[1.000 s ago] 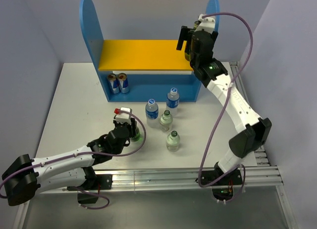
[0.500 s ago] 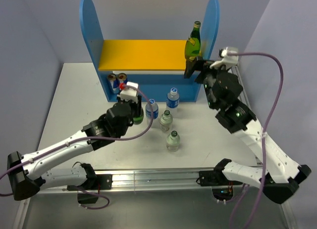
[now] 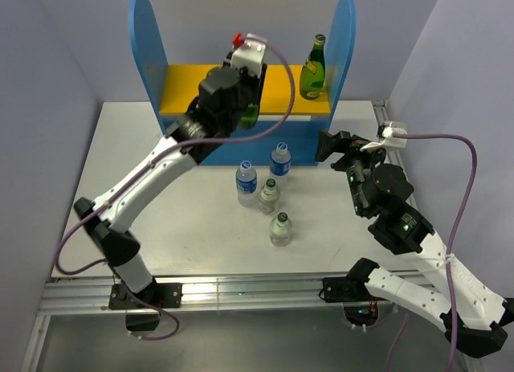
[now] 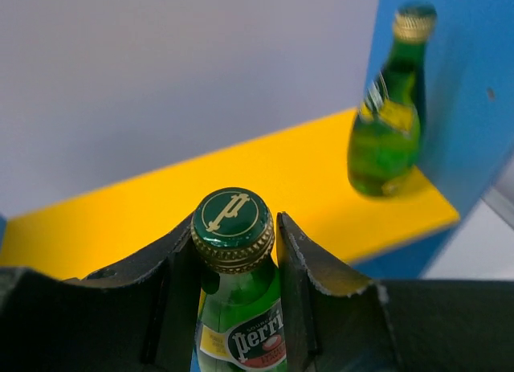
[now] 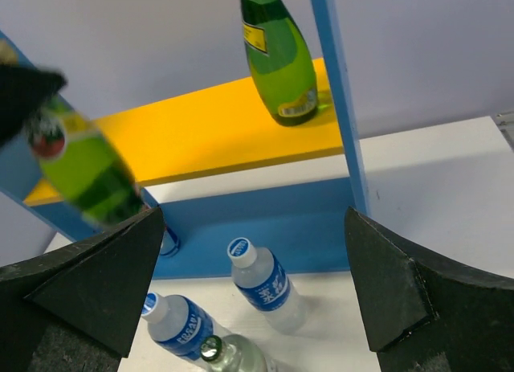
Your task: Place and organize the beverage onto the shelf
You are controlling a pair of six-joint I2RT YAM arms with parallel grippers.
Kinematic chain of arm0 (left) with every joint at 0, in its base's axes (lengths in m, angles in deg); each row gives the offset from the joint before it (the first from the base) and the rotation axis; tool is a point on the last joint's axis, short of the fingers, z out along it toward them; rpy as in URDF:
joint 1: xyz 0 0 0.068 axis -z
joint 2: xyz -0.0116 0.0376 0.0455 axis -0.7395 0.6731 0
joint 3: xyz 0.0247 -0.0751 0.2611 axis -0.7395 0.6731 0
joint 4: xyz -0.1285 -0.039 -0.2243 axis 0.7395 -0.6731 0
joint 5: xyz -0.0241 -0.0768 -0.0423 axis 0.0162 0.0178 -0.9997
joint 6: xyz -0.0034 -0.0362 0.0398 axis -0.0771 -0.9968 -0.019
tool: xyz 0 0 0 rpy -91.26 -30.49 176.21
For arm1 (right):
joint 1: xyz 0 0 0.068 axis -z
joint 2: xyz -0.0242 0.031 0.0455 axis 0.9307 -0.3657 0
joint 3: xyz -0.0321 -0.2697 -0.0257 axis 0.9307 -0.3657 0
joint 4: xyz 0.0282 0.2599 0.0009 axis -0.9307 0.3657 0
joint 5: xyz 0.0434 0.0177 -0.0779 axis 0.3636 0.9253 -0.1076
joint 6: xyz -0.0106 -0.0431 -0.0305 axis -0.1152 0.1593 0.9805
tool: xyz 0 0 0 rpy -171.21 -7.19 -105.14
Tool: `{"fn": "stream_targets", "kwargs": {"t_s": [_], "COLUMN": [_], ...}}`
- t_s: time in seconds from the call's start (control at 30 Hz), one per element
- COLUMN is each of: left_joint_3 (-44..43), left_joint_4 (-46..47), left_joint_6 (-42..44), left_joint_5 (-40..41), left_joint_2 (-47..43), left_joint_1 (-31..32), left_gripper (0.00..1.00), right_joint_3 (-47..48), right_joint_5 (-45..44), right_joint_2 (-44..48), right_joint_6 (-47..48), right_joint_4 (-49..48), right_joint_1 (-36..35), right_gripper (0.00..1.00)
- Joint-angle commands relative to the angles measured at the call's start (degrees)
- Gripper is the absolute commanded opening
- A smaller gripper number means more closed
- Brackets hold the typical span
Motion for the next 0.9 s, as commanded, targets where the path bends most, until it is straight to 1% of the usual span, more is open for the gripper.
{"fn": "stream_targets", "kwargs": {"t_s": [0.0,0.07,0.1,0.2,0.37,0.47,0.53,0.67,0.87], "left_joint_3": [-18.67,-24.07,-28.36,-32.96,-32.80,-34.98,-35.70,-35.26,-33.85], "left_joint_4": [0.82,-1.03,-1.29,0.02,5.99,6.79,7.31,8.98,11.97], "left_joint_6": [3.04,3.04,2.70,1.99,-0.91,-3.54,-3.64,-7.06,-6.71], "left_joint_5": [-8.28,-11.09,-12.24,-16.01,-21.56,-25.16,-27.79,-30.52,-33.51], "left_joint_2": [5.82,11.16,12.68,17.17,19.89,22.44,24.20,25.88,27.90], "left_joint_1": [-3.77,-5.26,-5.61,-6.93,-8.60,-9.48,-9.66,-9.66,-9.57], "left_gripper": [0.00,0.00,0.00,0.00,0.00,0.00,0.00,0.00,0.00], "right_joint_3": [-1.68,-2.38,-2.65,-3.44,-4.76,-5.29,-5.55,-5.73,-6.34], "right_joint_5": [-2.54,-2.72,-2.72,-2.80,-3.33,-3.42,-3.51,-3.68,-3.77], "right_joint_2": [2.36,2.89,3.15,3.50,4.47,4.91,5.00,4.82,4.29], "right_joint_6": [-0.68,-1.38,-1.47,-2.17,-3.14,-3.23,-3.23,-3.40,-3.58], "right_joint_4": [-0.56,-0.56,-0.56,-0.30,0.14,0.23,0.31,0.14,-0.30], "right_joint_1": [-0.30,-0.30,-0.30,-0.30,-0.30,-0.30,-0.30,-0.30,-0.30], "right_gripper": [1.00,1.00,1.00,1.00,1.00,1.00,1.00,1.00,1.00]}}
